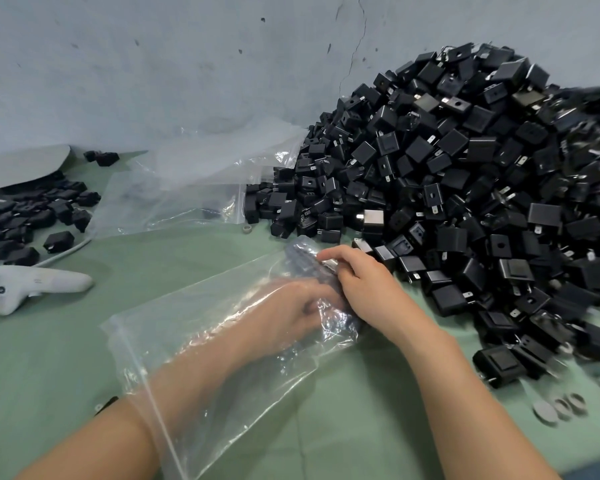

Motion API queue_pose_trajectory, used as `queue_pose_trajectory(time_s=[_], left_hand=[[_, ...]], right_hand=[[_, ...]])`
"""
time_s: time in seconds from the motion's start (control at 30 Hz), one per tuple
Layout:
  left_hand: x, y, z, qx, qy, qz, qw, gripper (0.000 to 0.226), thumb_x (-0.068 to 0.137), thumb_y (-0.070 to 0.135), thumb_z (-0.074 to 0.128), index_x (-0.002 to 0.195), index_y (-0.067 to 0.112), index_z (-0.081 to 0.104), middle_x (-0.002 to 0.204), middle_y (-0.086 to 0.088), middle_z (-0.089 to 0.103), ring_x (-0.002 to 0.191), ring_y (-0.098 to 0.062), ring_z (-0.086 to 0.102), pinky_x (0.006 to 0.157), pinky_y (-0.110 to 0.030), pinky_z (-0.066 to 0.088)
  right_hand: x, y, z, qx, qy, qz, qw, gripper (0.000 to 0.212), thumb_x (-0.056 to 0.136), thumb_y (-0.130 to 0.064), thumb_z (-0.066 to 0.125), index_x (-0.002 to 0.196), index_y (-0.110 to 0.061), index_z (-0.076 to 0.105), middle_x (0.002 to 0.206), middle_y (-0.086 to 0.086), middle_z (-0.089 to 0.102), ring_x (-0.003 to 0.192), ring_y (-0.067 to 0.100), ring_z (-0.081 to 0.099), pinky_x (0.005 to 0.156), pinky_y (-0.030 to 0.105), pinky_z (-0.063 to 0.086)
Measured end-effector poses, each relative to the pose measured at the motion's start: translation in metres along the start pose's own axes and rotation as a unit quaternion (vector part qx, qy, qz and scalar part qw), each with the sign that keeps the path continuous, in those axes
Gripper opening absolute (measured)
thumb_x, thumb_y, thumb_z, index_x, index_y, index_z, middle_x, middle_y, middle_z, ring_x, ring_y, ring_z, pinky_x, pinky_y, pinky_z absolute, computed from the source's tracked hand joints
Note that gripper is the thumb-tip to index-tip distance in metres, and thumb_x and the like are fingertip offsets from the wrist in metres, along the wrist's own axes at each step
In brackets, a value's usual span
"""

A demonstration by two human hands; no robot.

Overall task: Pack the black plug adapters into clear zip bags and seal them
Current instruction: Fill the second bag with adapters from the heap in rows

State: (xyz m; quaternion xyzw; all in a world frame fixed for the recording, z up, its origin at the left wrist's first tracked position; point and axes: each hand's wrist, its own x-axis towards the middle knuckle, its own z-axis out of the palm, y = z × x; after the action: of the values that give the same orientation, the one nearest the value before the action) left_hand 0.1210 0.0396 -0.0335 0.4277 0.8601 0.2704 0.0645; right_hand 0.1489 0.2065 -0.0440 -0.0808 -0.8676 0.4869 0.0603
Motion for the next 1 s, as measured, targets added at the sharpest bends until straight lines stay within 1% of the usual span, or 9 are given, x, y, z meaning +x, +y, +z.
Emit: queue_pose_trajectory(time_s=[0.1,0.2,0.37,0.47,0.53,0.6,0.77,0.9,1.0], left_hand=[[0.002,0.004,-0.002,0.012,-0.013,-0.031,0.999,0.015,0.094,0.024,0.067,0.102,0.037,0.068,0.091,0.011,0.065,0.079,-0.005,0.058,0.073,-0.020,0.046],[0.003,0.010,-0.004,0.015,-0.007,-0.038,0.999,0.009,0.095,0.034,0.066,0.090,0.036,0.058,0.078,0.019,0.055,0.068,0.006,0.053,0.063,-0.010,0.039],[0.005,0.016,-0.001,0.051,0.004,-0.064,0.997,0.017,0.093,0.035,0.070,0.087,0.042,0.055,0.076,0.016,0.056,0.070,0.003,0.057,0.062,-0.010,0.042],[0.004,0.024,0.000,-0.003,0.007,-0.065,0.998,0.022,0.091,0.046,0.067,0.072,0.044,0.055,0.064,0.021,0.054,0.054,0.011,0.056,0.056,-0.005,0.042],[0.004,0.026,0.002,-0.001,0.020,-0.075,0.997,0.030,0.089,0.048,0.067,0.062,0.043,0.054,0.066,0.017,0.062,0.059,0.009,0.059,0.056,-0.008,0.042],[0.004,0.024,0.002,0.030,0.026,-0.081,0.996,0.028,0.091,0.043,0.066,0.066,0.036,0.056,0.076,0.013,0.067,0.069,0.001,0.061,0.065,-0.012,0.045],[-0.020,0.013,-0.023,0.008,-0.022,0.002,1.000,0.014,0.103,0.027,0.051,0.097,0.023,0.063,0.096,0.015,0.061,0.091,-0.001,0.059,0.083,-0.016,0.043],[-0.071,-0.002,-0.042,0.034,0.068,-0.007,0.997,0.018,0.100,0.011,0.057,0.106,0.016,0.072,0.109,0.007,0.064,0.099,0.000,0.060,0.095,-0.021,0.045],[-0.129,-0.017,-0.065,0.034,0.111,-0.066,0.991,0.029,0.094,0.016,0.053,0.098,0.036,0.072,0.106,0.014,0.069,0.101,-0.004,0.065,0.088,-0.027,0.051]], right_hand=[[0.000,0.000,-0.009,0.091,0.016,0.016,0.996,0.058,0.096,0.001,0.029,0.114,-0.042,0.063,0.125,-0.014,0.060,0.102,-0.012,0.057,0.082,0.011,0.042],[-0.003,-0.001,-0.019,0.119,0.043,0.048,0.991,0.064,0.087,0.009,0.027,0.105,-0.041,0.064,0.117,-0.013,0.065,0.109,0.002,0.061,0.101,0.032,0.048],[-0.013,-0.007,-0.025,0.091,0.127,0.055,0.986,0.049,0.088,-0.003,0.031,0.101,-0.036,0.065,0.091,-0.011,0.071,0.079,0.006,0.069,0.086,0.040,0.057],[-0.016,-0.012,-0.023,0.050,0.143,0.050,0.987,0.040,0.094,-0.010,0.033,0.102,-0.035,0.064,0.092,-0.014,0.070,0.075,0.003,0.065,0.076,0.030,0.055],[-0.018,-0.015,-0.019,-0.005,0.133,0.033,0.991,0.037,0.096,-0.014,0.035,0.103,-0.036,0.064,0.097,-0.013,0.070,0.075,0.003,0.063,0.068,0.026,0.049],[-0.020,-0.016,-0.013,-0.047,0.129,-0.002,0.991,0.034,0.097,-0.016,0.037,0.107,-0.034,0.064,0.104,-0.012,0.068,0.081,0.011,0.060,0.072,0.031,0.048],[-0.020,-0.019,0.002,-0.061,0.073,-0.105,0.990,0.034,0.100,-0.020,0.041,0.125,-0.033,0.061,0.125,-0.017,0.061,0.113,0.004,0.055,0.097,0.029,0.045],[-0.019,-0.016,0.014,-0.189,0.037,-0.121,0.974,0.035,0.103,-0.029,0.040,0.131,-0.034,0.059,0.140,-0.014,0.052,0.127,0.012,0.047,0.110,0.030,0.033],[-0.023,-0.020,0.021,-0.240,0.050,-0.079,0.966,0.037,0.103,-0.031,0.037,0.135,-0.037,0.055,0.148,-0.010,0.046,0.136,0.015,0.040,0.113,0.035,0.030]])
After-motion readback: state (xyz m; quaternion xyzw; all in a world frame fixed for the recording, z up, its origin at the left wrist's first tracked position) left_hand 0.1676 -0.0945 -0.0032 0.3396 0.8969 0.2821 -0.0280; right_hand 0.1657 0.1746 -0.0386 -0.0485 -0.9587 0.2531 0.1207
